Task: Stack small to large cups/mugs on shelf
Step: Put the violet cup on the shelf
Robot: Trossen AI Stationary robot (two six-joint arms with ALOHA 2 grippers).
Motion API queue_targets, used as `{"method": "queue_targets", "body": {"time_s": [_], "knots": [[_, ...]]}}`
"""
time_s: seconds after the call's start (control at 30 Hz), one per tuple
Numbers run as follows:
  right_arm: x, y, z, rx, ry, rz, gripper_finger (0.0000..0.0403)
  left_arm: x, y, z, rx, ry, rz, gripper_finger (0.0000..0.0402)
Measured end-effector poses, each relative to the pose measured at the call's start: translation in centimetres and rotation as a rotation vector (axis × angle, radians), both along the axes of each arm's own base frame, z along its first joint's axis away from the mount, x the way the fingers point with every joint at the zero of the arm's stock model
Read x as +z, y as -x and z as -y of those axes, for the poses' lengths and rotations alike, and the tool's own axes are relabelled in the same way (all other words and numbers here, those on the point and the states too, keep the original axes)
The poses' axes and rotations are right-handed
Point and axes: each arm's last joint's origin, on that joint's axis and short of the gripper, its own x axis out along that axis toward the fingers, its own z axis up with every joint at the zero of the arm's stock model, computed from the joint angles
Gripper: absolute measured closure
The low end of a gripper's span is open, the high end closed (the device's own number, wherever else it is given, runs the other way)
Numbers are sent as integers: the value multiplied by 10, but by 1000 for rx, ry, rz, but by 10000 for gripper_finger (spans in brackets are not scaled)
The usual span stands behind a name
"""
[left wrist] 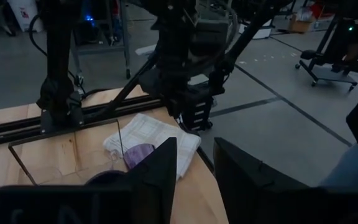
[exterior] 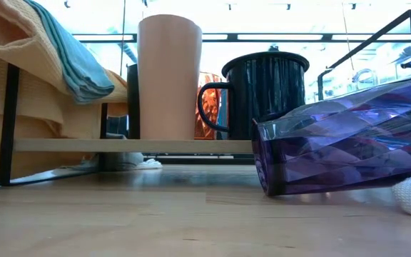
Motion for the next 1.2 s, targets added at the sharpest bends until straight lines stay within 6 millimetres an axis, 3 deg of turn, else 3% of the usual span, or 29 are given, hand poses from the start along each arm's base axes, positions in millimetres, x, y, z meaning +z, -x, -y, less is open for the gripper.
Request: {"method": "queue_targets", "body": {"time_s": [0.13,0.23,0.47,0.57,0.8,1.2], "knots": [[-15,1,-2,-1,60,68,315,-2,1,0,1,-1,-18,291],[-16,7,-1,3,104,127,315,-3,1,0,6,13,-41,290],[-17,37,7,47,123,186,315,-3,1,0,15,38,-51,290],[-26,48,13,58,103,223,315,-2,1,0,17,46,-52,294],[-58,52,22,43,79,382,315,-1,0,-1,61,81,-52,298],[-81,66,21,68,147,505,315,-1,0,-2,90,99,-59,303]]}}
